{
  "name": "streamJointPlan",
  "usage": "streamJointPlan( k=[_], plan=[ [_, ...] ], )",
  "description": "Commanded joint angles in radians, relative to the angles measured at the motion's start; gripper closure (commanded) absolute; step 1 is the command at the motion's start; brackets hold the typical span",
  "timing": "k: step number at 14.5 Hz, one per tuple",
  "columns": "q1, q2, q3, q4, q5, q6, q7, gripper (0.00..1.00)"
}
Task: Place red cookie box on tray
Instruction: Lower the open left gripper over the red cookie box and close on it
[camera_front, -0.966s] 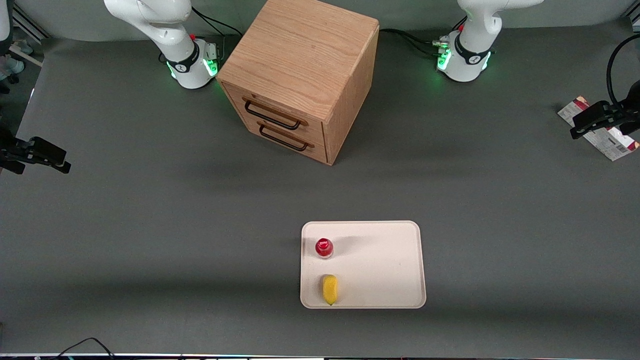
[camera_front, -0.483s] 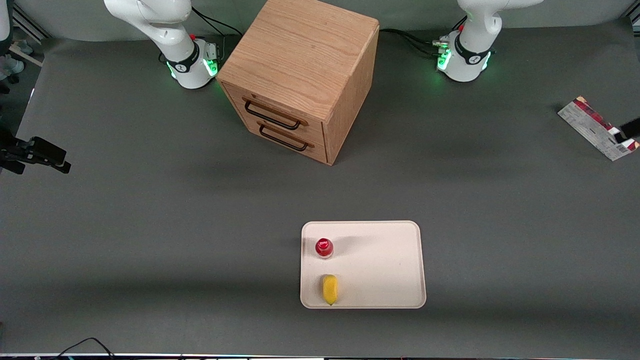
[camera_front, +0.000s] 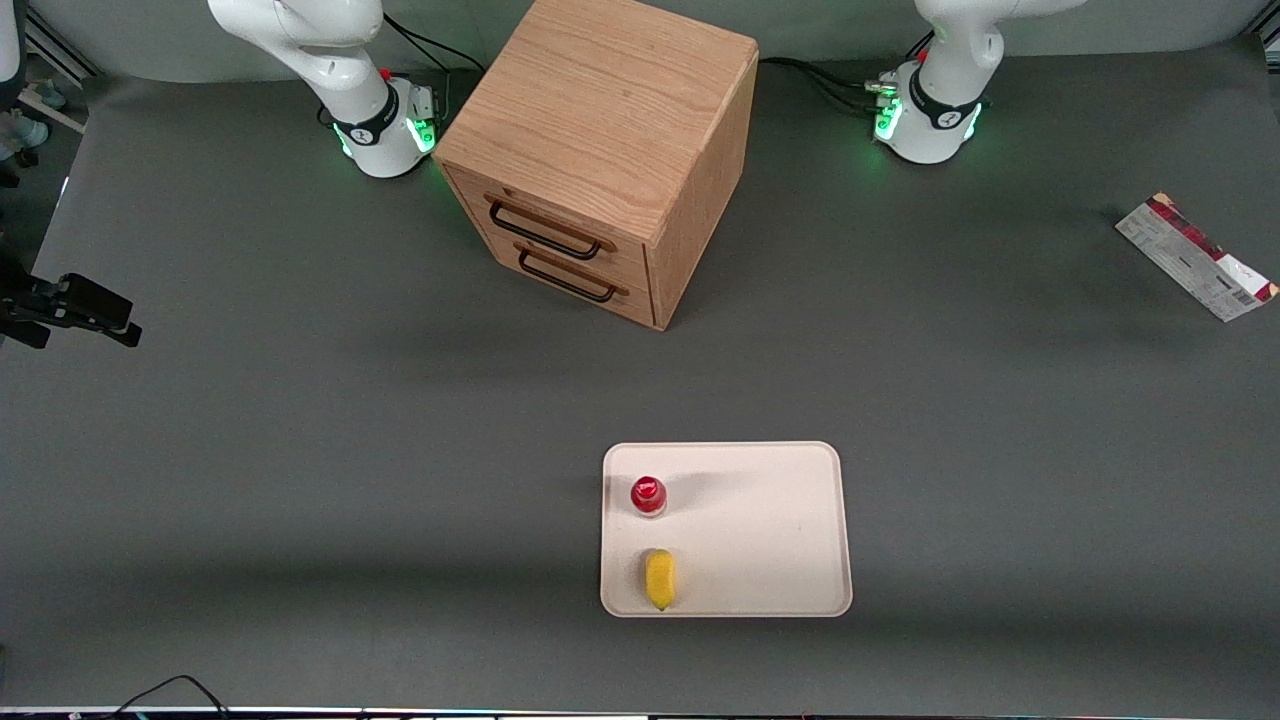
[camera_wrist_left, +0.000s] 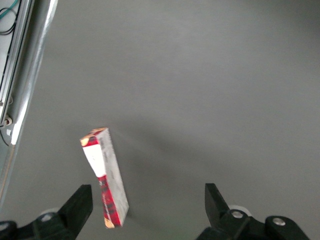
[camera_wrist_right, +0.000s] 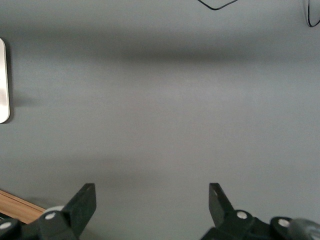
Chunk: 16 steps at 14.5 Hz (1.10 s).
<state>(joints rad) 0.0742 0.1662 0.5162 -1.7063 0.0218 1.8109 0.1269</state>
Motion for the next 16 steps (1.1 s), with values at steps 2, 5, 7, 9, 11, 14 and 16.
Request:
streamJointPlan(
  k=[2,5,7,9,11,14,16],
  plan=[
    [-0.014,0.004,0.1,-0.148,-0.006,0.152,0.016,0.0],
    [-0.011,0.013,0.159,-0.268,-0.046,0.284,0.023,0.0],
    [-0.01,0.032,0.198,-0.355,-0.1,0.385,0.077,0.0],
    [-0.011,0.062,0.235,-0.438,-0.172,0.494,0.15,0.0],
    [-0.011,0.067,0.277,-0.504,-0.192,0.556,0.204,0.0],
    [-0.011,0.047,0.315,-0.6,-0.194,0.609,0.232,0.0],
    [-0.013,0.059,0.315,-0.677,-0.194,0.738,0.232,0.0]
  ],
)
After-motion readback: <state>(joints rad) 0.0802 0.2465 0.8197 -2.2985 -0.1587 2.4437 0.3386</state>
